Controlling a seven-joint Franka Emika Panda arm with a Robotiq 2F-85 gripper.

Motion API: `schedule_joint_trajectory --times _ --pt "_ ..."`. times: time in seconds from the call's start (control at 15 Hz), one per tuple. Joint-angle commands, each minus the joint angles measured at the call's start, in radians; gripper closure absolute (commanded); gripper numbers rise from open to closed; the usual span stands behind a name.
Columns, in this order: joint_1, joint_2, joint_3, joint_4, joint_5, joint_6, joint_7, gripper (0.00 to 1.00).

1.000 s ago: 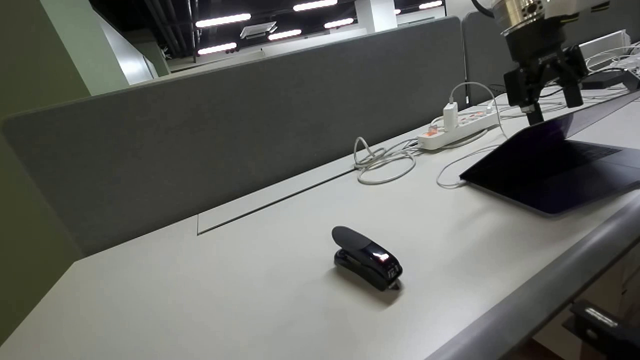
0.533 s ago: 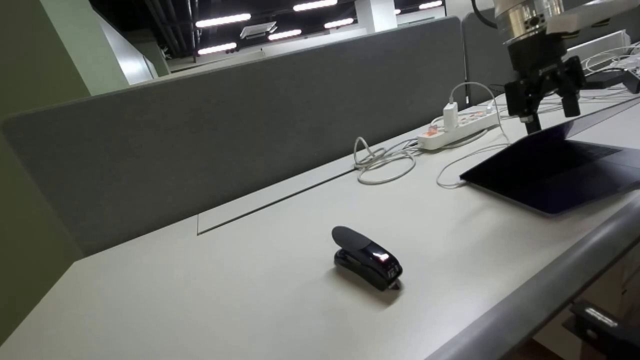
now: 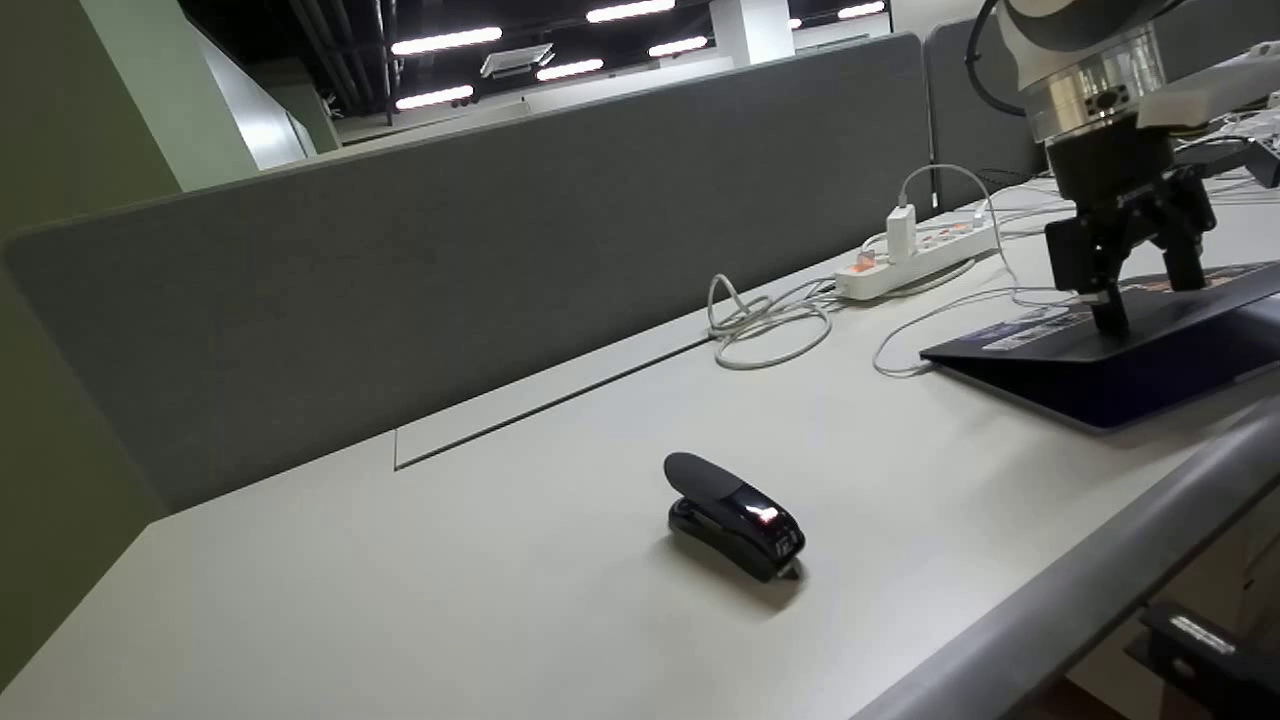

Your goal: Close the laptop

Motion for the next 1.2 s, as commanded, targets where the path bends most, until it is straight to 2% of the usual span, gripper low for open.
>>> schedule_joint_trajectory --times 0.0,0.27,0.6,0.8,0.93,1.13 --pt "0.006 0.025 -0.006 -0.058 0.001 0.101 0.022 0.00" --pt "-0.033 0.078 0.035 -0.106 0.091 0.244 -0.031 0.00" --pt "-0.142 0.118 0.164 -0.105 0.237 0.279 -0.129 0.00" --pt "-0.185 0.073 0.203 -0.102 0.276 0.264 -0.170 0.00" --pt "-0.195 -0.009 0.217 -0.136 0.305 0.238 -0.162 0.00" --pt "-0.161 -0.106 0.185 -0.123 0.331 0.173 -0.129 0.00"
